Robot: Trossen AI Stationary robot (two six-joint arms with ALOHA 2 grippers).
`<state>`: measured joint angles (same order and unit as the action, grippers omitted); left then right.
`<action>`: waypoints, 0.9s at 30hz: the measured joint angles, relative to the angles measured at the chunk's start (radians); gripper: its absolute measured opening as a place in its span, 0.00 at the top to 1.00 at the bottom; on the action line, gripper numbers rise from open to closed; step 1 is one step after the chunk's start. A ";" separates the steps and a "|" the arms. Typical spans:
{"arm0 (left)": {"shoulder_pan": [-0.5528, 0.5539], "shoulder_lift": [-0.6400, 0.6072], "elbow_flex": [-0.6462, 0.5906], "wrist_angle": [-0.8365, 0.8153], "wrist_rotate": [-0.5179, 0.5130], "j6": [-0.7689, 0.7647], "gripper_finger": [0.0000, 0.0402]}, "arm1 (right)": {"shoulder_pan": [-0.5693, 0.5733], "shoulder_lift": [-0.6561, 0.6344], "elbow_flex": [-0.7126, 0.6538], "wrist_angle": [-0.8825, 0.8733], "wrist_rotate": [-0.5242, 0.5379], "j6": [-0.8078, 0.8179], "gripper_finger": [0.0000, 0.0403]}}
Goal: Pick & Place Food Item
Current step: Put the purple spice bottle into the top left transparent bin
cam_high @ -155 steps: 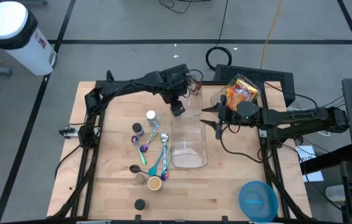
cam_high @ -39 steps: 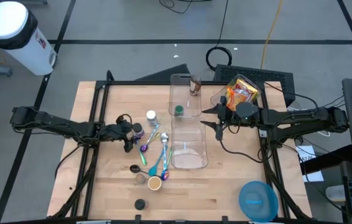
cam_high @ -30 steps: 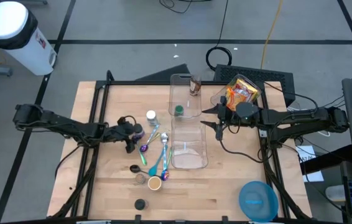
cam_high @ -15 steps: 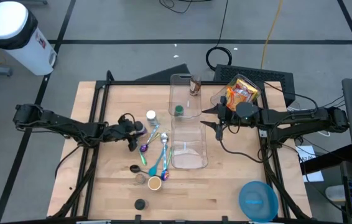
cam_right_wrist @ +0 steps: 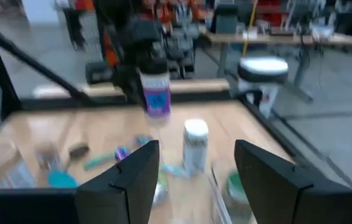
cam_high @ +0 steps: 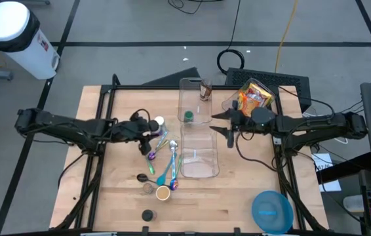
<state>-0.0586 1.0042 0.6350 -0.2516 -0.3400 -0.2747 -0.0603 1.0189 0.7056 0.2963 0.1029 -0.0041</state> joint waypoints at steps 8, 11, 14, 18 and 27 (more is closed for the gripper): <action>0.000 0.150 0.068 0.077 0.013 0.036 0.67 | 0.032 0.111 0.229 -0.153 0.000 -0.038 0.34; 0.001 0.221 0.093 0.082 0.038 0.038 0.67 | 0.032 0.209 0.401 -0.344 -0.001 -0.043 0.26; 0.001 0.283 0.119 0.082 0.057 0.040 0.67 | 0.032 0.324 0.577 -0.498 -0.001 -0.069 0.21; 0.001 0.339 0.146 0.086 0.074 0.063 0.67 | 0.032 0.479 0.753 -0.601 -0.004 -0.116 0.19; 0.001 0.367 0.156 0.091 0.085 0.083 0.67 | 0.032 0.696 0.816 -0.576 -0.134 -0.133 0.22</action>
<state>-0.0574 1.3708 0.7910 -0.1609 -0.2551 -0.1913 -0.0284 1.7151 1.5215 -0.2800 -0.0311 -0.1368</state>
